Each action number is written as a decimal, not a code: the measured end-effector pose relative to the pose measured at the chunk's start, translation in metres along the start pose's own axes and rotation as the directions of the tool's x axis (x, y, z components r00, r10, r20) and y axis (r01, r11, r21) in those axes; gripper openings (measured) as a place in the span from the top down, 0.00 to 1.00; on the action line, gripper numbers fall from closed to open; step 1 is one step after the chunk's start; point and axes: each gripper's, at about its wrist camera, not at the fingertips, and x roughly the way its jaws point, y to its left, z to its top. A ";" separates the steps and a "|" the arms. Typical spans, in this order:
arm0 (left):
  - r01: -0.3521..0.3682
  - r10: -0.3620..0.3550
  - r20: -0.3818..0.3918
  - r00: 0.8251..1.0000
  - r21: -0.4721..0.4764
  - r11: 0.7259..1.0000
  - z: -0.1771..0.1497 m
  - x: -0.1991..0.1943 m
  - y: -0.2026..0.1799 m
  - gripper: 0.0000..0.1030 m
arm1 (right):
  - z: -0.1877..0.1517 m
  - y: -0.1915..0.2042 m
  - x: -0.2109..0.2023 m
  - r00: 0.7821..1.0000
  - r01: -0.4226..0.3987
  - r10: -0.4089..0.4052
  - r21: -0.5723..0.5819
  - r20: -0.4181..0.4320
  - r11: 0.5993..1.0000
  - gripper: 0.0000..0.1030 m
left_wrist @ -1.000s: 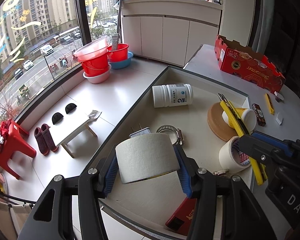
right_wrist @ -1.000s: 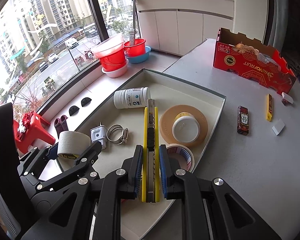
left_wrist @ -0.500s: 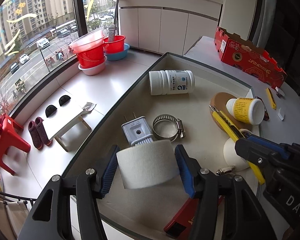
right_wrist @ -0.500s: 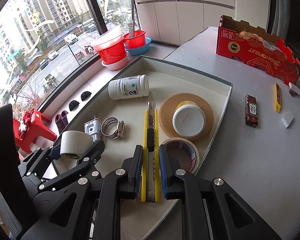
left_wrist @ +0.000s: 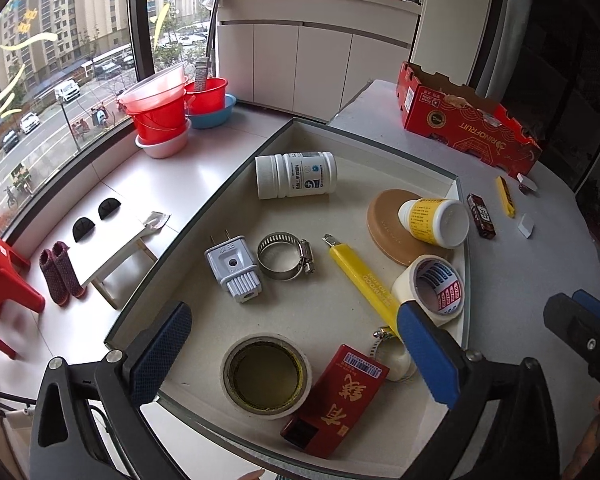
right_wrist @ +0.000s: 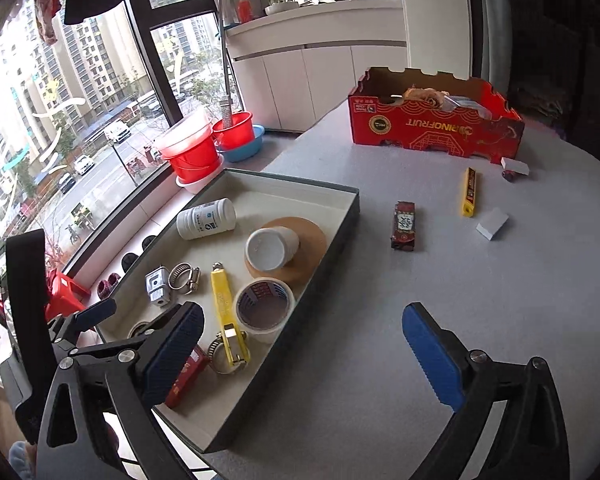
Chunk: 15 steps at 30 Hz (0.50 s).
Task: Organize rigid objects
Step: 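Grasp the red-and-black snack box with the left gripper while the right gripper grasps the white block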
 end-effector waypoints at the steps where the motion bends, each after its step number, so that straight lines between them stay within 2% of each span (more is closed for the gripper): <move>1: 0.019 -0.019 -0.002 1.000 0.006 1.000 -0.001 -0.003 -0.005 0.00 | -0.006 -0.015 0.002 0.999 0.029 -0.029 0.030 -0.018 0.999 0.03; 5: 0.119 -0.118 -0.022 0.993 0.066 0.991 -0.002 -0.012 -0.038 0.00 | -0.034 -0.074 0.007 0.982 0.178 -0.168 0.122 -0.091 0.976 0.03; 10: 0.257 -0.250 -0.065 0.966 0.132 0.957 0.004 -0.019 -0.102 0.00 | -0.054 -0.133 0.001 0.964 0.256 -0.234 0.207 -0.125 0.944 0.03; 12: 0.267 -0.257 -0.080 0.963 0.152 0.952 0.009 -0.013 -0.131 0.00 | -0.056 -0.151 -0.002 0.963 0.261 -0.237 0.227 -0.131 0.938 0.03; 15: 0.224 -0.211 -0.086 0.974 0.176 0.959 0.022 0.009 -0.176 0.00 | -0.058 -0.170 -0.005 0.964 0.258 -0.236 0.237 -0.121 0.937 0.03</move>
